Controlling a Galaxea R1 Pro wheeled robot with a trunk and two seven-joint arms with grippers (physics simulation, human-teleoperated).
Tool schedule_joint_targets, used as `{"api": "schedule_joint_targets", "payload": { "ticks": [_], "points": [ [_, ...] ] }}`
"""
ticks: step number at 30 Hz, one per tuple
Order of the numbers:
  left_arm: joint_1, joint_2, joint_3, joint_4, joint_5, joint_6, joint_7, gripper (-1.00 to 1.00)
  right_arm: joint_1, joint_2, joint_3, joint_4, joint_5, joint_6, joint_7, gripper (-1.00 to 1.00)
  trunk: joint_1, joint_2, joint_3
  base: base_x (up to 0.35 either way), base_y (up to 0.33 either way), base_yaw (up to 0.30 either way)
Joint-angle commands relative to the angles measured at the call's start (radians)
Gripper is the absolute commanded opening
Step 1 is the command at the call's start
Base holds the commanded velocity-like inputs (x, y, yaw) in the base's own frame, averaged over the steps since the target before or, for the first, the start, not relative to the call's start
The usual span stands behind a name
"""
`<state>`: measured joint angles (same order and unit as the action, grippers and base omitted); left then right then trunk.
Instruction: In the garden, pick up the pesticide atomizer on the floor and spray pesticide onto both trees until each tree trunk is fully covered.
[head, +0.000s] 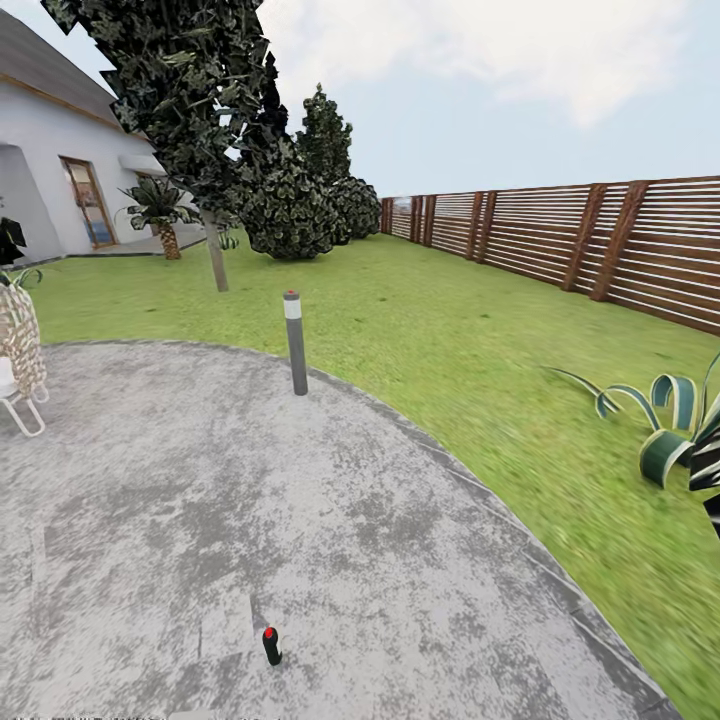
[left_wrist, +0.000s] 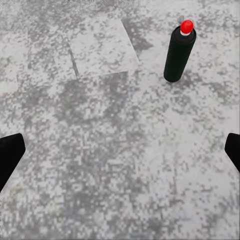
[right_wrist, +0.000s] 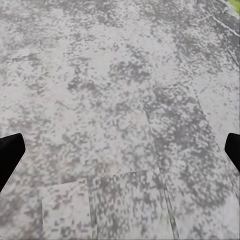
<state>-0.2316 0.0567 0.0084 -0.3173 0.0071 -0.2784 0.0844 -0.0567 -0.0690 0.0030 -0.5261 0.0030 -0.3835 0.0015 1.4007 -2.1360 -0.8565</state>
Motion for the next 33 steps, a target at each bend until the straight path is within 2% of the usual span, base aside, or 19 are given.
{"api": "schedule_joint_targets", "payload": {
  "ticks": [1, 13, 21, 33],
  "points": [
    [0.000, 0.000, 0.000, 0.001, 0.000, -0.019, 0.000, 1.00, 0.000, 0.000, 0.000, 0.000, 0.000, 0.000, 0.000, 1.00, 0.000, 0.000, 0.000, 0.000, 0.000, 0.213],
    [0.000, 0.000, -0.001, 0.001, -0.001, -0.043, 0.001, 1.00, 0.000, 0.000, 0.000, -0.001, 0.000, 0.000, 0.000, 1.00, 0.000, 0.000, 0.000, 0.000, -0.066, 0.229],
    [0.000, -0.001, 0.001, 0.000, -0.001, -0.044, 0.001, 1.00, 0.000, 0.000, 0.000, -0.003, 0.000, 0.000, 0.000, 1.00, 0.000, 0.000, 0.000, 0.000, -0.228, 0.014],
    [0.000, -0.002, 0.001, 0.000, 0.001, -0.044, 0.002, 1.00, 0.000, 0.000, 0.002, 0.000, 0.002, 0.000, 0.002, 1.00, 0.000, 0.000, 0.000, 0.000, -0.010, 0.000]
  ]
}}
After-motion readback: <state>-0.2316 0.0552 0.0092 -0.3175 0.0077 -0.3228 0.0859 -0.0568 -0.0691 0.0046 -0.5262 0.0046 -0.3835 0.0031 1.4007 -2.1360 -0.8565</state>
